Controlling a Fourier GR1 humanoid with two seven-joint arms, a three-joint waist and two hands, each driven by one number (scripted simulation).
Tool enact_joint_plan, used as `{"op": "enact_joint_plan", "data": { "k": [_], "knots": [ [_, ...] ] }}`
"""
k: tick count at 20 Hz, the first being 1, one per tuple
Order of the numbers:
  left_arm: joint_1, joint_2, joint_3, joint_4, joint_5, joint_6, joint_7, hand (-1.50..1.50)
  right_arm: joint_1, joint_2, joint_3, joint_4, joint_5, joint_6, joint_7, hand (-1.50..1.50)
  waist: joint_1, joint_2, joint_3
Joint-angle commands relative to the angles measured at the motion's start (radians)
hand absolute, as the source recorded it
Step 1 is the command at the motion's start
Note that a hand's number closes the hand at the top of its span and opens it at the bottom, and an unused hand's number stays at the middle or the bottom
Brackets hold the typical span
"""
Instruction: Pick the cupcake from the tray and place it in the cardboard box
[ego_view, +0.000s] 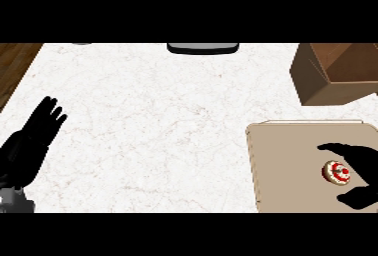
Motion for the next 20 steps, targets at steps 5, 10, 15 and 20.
{"op": "enact_joint_plan", "data": {
  "k": [5,10,15,20],
  "knots": [
    [0.033,-0.062,-0.036,-0.034,-0.042,0.037,-0.024,0.00,-0.079,-0.041,-0.032,0.115,0.013,-0.066,-0.169,1.50,0.003,0.000,0.000],
    [-0.015,-0.029,-0.046,-0.037,-0.014,-0.008,0.029,0.00,-0.314,0.176,-0.009,0.223,0.082,-0.051,0.177,1.50,0.048,0.009,0.001],
    [-0.065,-0.030,-0.067,-0.005,-0.018,-0.022,0.015,0.00,-0.522,0.371,-0.113,0.351,0.132,-0.157,0.556,1.50,0.120,0.035,0.000],
    [-0.130,-0.024,-0.058,0.011,-0.015,0.002,0.050,0.00,-0.793,0.415,-0.165,0.575,0.187,-0.254,0.740,1.50,0.112,0.036,0.002]
  ]
}}
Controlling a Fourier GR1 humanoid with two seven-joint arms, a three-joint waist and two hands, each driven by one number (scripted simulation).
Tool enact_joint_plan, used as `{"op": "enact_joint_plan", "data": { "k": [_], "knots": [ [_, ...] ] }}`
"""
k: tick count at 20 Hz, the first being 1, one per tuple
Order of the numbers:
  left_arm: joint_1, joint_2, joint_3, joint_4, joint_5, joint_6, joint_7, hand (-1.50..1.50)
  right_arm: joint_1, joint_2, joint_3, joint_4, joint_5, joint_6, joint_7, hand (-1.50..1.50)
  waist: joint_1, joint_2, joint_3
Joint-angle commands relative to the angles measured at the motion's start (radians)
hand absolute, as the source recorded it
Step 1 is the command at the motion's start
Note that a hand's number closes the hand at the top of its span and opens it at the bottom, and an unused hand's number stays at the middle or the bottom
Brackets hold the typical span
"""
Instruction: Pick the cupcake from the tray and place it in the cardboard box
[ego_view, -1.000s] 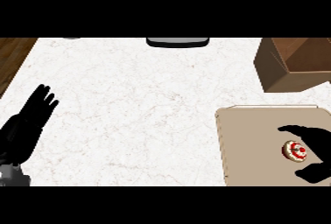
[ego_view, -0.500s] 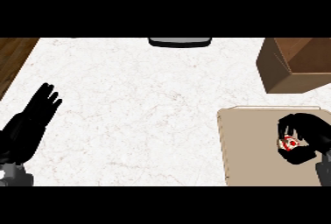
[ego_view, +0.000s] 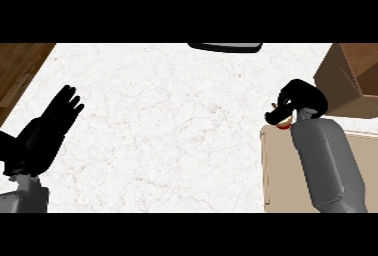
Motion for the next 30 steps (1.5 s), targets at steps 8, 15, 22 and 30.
{"op": "enact_joint_plan", "data": {
  "k": [8,15,22,30],
  "knots": [
    [-0.015,0.015,0.019,0.008,-0.006,0.008,-0.002,0.00,-0.455,0.032,-0.022,0.425,0.158,-0.292,0.211,1.50,-0.023,-0.007,0.000],
    [0.012,0.017,0.037,0.012,0.002,0.013,0.005,0.00,-0.635,0.021,0.020,0.495,0.245,-0.434,0.247,1.50,-0.050,-0.018,-0.001],
    [-0.012,-0.006,0.013,-0.007,-0.021,0.043,0.017,0.00,-0.792,-0.066,0.010,0.585,0.338,-0.521,0.412,1.50,-0.054,-0.014,-0.001],
    [-0.012,0.017,0.039,0.008,-0.008,0.032,0.023,0.00,-0.791,-0.159,-0.015,0.648,0.367,-0.582,0.429,1.50,-0.075,-0.020,-0.001]
  ]
}}
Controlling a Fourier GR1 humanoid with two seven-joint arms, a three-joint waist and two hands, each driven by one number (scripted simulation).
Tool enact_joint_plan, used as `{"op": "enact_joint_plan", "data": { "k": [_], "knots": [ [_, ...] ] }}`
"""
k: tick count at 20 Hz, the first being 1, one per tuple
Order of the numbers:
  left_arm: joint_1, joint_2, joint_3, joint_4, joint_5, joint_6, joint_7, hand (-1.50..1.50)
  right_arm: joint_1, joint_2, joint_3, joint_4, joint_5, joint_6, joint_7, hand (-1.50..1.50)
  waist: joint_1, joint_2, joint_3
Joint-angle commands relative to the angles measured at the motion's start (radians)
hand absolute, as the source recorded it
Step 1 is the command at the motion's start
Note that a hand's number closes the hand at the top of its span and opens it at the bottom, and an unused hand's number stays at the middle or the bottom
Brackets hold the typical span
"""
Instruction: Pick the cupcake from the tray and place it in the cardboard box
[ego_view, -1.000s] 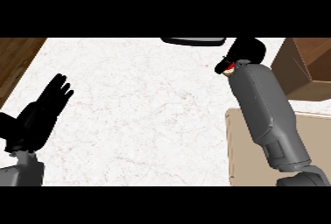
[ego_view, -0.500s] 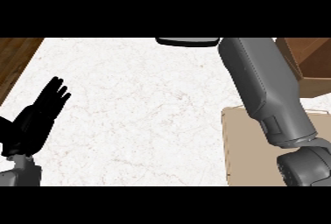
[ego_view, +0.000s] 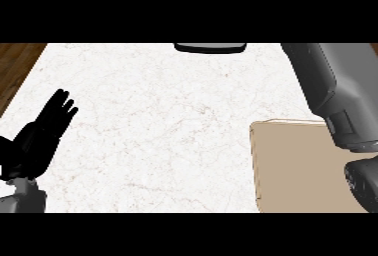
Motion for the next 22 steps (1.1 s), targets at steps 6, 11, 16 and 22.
{"op": "enact_joint_plan", "data": {
  "k": [6,11,16,22],
  "knots": [
    [0.005,-0.011,0.002,0.008,-0.009,0.015,-0.003,0.00,0.020,-0.118,-0.038,0.116,-0.014,-0.024,-0.073,1.50,-0.010,-0.001,0.001],
    [0.024,-0.026,-0.023,-0.052,-0.013,0.019,0.023,0.00,0.049,-0.164,-0.044,0.138,-0.021,-0.082,-0.149,1.50,-0.005,-0.001,0.001],
    [0.034,0.039,0.061,0.045,0.050,-0.067,-0.051,0.00,0.140,-0.193,-0.085,0.147,-0.071,-0.189,-0.246,1.50,-0.010,-0.001,0.001],
    [0.034,0.000,0.013,-0.018,-0.005,0.000,-0.006,0.00,0.214,-0.209,-0.151,0.225,-0.147,-0.215,-0.335,1.50,-0.001,0.003,0.002]
  ]
}}
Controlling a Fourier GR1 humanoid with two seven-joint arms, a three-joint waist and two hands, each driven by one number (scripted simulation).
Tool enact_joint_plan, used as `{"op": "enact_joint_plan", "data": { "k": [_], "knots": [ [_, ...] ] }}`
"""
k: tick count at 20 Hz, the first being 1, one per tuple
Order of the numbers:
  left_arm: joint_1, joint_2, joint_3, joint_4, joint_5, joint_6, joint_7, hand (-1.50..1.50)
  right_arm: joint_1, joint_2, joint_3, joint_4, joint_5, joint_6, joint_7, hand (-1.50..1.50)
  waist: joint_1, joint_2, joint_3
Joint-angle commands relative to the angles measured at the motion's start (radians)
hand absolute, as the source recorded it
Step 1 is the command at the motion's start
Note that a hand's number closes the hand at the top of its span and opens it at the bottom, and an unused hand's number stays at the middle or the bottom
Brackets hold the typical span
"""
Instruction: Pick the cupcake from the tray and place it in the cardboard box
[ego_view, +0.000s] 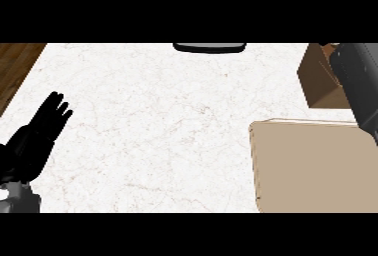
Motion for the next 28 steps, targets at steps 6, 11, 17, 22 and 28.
{"op": "enact_joint_plan", "data": {
  "k": [6,11,17,22,28],
  "knots": [
    [-0.007,-0.024,-0.029,-0.034,-0.010,0.013,0.012,0.00,0.093,-0.043,-0.147,0.098,-0.147,-0.003,-0.013,-1.50,0.015,0.008,0.002],
    [0.037,-0.003,0.005,-0.035,0.022,-0.022,-0.004,0.00,0.159,-0.010,-0.169,0.066,-0.202,-0.074,-0.197,-1.50,0.011,0.003,0.001],
    [0.026,-0.015,-0.010,-0.025,0.000,0.002,0.012,0.00,0.154,0.032,-0.244,-0.084,-0.293,-0.340,-0.258,-1.50,-0.006,-0.006,0.002],
    [0.057,-0.002,0.023,0.003,0.009,-0.018,-0.040,0.00,0.197,0.071,-0.327,-0.192,-0.429,-0.461,-0.363,-1.50,-0.021,-0.012,0.000],
    [0.012,-0.016,0.004,0.002,-0.016,0.024,0.001,0.00,0.323,0.048,-0.340,-0.403,-0.556,-0.348,-0.383,-1.50,-0.053,-0.022,-0.001]
  ]
}}
